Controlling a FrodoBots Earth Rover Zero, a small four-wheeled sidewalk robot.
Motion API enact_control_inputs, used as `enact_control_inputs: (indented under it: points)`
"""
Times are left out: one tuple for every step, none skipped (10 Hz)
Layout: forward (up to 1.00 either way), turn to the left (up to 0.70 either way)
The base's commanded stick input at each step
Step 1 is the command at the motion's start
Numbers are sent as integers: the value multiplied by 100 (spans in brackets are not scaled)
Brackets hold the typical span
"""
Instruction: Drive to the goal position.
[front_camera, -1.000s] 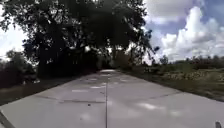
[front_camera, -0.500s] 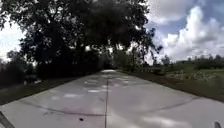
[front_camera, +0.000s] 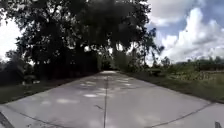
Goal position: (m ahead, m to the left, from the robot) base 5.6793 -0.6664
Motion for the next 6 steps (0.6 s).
enact_control_inputs:
  points:
    - [100,0]
    - [100,0]
    - [100,0]
    - [100,0]
    - [100,0]
    - [100,0]
